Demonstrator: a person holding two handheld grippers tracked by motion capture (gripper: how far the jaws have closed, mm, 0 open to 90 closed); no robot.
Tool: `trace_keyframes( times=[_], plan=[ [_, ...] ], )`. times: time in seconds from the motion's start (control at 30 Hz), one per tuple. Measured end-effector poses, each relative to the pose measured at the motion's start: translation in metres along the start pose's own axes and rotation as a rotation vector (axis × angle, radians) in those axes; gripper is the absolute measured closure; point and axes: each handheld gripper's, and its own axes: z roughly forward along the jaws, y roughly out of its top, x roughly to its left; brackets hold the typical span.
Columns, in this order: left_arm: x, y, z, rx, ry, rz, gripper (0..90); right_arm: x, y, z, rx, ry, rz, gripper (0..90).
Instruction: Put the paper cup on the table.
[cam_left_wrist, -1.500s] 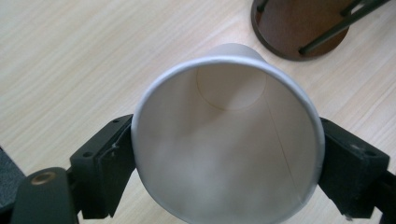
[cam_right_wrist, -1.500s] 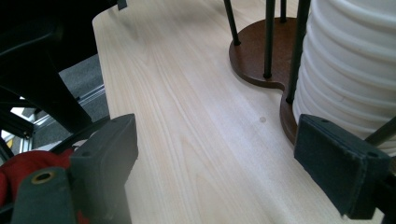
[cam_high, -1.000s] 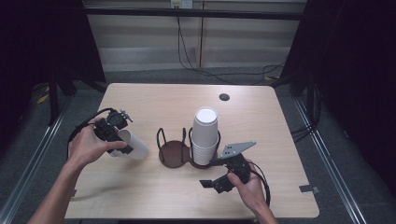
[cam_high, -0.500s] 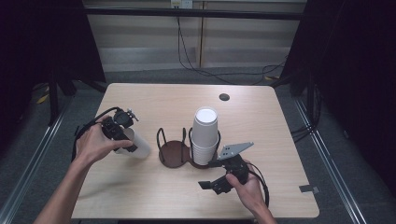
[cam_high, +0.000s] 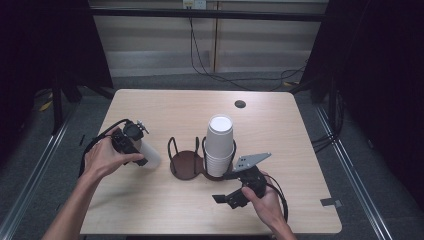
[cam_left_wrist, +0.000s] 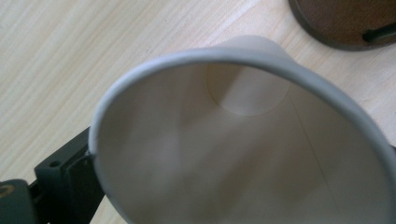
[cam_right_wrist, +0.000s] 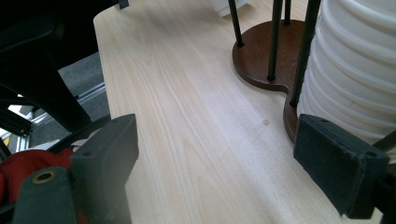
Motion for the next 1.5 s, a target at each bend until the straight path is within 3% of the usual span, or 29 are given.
trace_keyframes(
  times=[0.23, 0.3, 0.37, 0.43, 0.53, 0.63, 0.77, 0.87, 0.93, 1.03, 1.37, 1.5],
  plan=[
    [-0.001, 0.002, -0.005, 0.026, -0.036, 0.017, 9.1, 0.0, 0.0, 0.0, -0.001, 0.002, 0.0, 14.1],
    [-0.004, 0.006, -0.006, 0.047, -0.021, 0.034, 10.3, 0.0, 0.0, 0.0, 0.002, 0.002, -0.001, 14.1],
    [-0.006, 0.01, -0.005, 0.038, -0.017, 0.045, 9.5, 0.001, 0.0, 0.001, 0.001, 0.002, -0.003, 14.1],
    [-0.008, 0.013, -0.003, 0.023, -0.04, 0.041, 9.3, 0.0, 0.0, 0.0, -0.001, 0.004, 0.0, 14.1],
    [-0.008, 0.02, -0.002, 0.043, -0.04, 0.049, 9.3, 0.0, 0.0, 0.0, 0.0, 0.002, 0.001, 14.1],
    [-0.009, 0.022, -0.006, 0.075, -0.078, 0.065, 11.4, 0.0, 0.0, -0.001, -0.002, 0.004, -0.001, 14.1],
    [-0.009, 0.022, -0.012, 0.125, -0.035, 0.063, 11.8, 0.0, 0.0, -0.001, -0.003, 0.005, 0.0, 14.1],
    [-0.007, 0.021, -0.015, 0.149, -0.043, 0.055, 11.6, 0.001, 0.0, 0.0, -0.001, 0.004, -0.002, 14.1],
    [-0.009, 0.021, -0.013, 0.182, -0.029, 0.071, 11.1, 0.001, 0.0, -0.001, -0.001, 0.005, -0.002, 14.1],
    [-0.011, 0.023, -0.009, 0.183, 0.011, 0.07, 9.8, 0.0, 0.0, 0.0, 0.0, 0.004, 0.0, 14.1],
    [-0.012, 0.028, 0.0, 0.128, -0.012, 0.069, 7.4, 0.001, 0.0, -0.001, 0.001, 0.007, -0.003, 14.1],
    [-0.012, 0.025, 0.005, 0.098, -0.024, 0.071, 10.8, 0.001, 0.0, -0.001, 0.001, 0.01, -0.005, 14.1]
  ],
)
